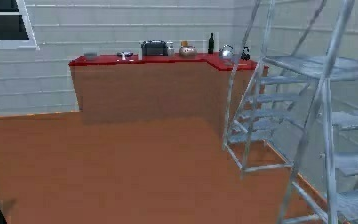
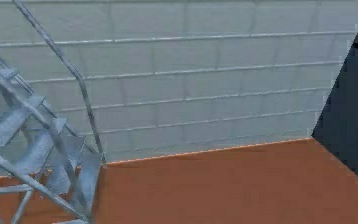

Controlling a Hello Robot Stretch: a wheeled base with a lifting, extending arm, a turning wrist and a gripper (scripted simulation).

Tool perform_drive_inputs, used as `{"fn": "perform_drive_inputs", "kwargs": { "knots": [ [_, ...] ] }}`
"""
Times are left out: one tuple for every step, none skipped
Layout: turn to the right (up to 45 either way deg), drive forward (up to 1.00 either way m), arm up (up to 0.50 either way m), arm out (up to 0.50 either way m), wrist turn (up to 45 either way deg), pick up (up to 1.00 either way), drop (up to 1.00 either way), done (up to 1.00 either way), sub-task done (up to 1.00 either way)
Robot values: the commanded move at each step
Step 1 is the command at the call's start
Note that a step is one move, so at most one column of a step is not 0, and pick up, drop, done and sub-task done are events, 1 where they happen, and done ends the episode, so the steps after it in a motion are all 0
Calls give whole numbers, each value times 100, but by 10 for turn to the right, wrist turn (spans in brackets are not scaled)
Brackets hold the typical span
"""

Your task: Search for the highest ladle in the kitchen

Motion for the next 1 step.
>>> {"fn": "perform_drive_inputs", "kwargs": {
  "knots": [
    [0,100,0,0,0,0,0,0,0]
  ]
}}
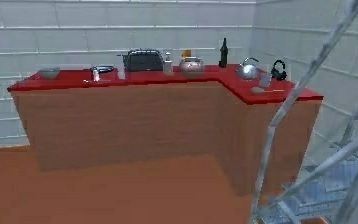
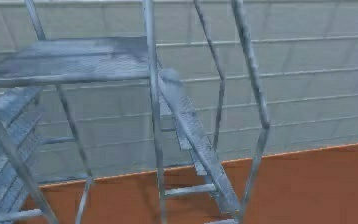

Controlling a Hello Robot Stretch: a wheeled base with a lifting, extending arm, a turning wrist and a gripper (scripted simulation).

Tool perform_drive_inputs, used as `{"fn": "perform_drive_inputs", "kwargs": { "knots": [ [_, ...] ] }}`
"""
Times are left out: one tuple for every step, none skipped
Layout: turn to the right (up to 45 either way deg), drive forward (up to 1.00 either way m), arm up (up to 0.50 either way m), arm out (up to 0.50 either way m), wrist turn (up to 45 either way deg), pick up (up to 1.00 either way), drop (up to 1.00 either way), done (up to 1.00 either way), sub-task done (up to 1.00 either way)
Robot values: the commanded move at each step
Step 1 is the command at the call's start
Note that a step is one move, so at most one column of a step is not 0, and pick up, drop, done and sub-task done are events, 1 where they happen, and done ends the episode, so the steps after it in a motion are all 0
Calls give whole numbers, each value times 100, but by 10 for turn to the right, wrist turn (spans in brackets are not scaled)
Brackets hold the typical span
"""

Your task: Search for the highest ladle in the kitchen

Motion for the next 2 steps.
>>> {"fn": "perform_drive_inputs", "kwargs": {
  "knots": [
    [0,100,0,0,0,0,0,0,0],
    [-90,0,0,0,0,0,0,0,0]
  ]
}}
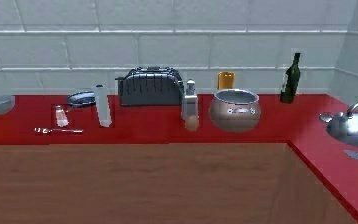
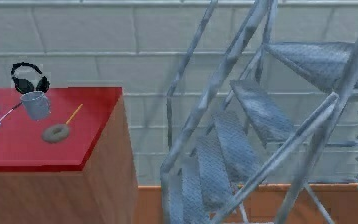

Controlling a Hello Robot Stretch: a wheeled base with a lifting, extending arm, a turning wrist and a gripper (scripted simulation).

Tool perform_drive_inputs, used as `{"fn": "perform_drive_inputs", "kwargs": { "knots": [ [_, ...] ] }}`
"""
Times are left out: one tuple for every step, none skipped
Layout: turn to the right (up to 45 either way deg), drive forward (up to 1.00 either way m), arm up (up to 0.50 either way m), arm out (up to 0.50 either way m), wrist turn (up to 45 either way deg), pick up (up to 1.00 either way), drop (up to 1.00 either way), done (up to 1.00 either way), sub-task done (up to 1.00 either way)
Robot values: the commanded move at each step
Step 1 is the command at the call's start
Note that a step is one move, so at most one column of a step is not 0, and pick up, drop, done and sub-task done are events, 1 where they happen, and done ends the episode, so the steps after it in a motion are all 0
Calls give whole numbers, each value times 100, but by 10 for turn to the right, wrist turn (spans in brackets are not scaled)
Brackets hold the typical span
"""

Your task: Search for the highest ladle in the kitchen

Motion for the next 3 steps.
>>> {"fn": "perform_drive_inputs", "kwargs": {
  "knots": [
    [0,30,0,0,0,0,0,0,0],
    [450,0,0,0,0,0,0,0,0],
    [30,0,0,0,0,0,0,0,0]
  ]
}}
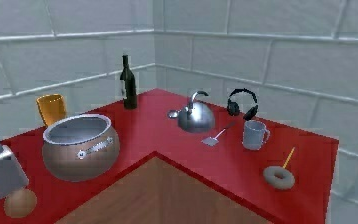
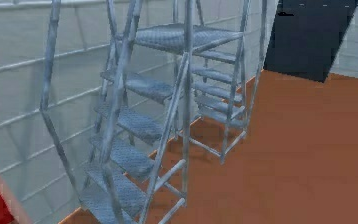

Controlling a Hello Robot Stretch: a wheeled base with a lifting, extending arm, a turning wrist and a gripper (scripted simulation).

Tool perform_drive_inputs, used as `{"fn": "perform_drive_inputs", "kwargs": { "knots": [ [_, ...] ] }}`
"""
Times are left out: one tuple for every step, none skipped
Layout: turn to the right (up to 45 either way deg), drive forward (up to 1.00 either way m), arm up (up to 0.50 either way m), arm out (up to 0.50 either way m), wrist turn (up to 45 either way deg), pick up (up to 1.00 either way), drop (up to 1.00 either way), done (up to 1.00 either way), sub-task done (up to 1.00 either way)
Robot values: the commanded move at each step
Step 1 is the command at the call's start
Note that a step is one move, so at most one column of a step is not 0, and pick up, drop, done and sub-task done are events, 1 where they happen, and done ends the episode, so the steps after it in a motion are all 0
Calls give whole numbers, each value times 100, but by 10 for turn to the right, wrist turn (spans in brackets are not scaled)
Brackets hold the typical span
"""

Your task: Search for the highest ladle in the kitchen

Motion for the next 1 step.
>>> {"fn": "perform_drive_inputs", "kwargs": {
  "knots": [
    [0,100,0,0,0,0,0,0,0]
  ]
}}
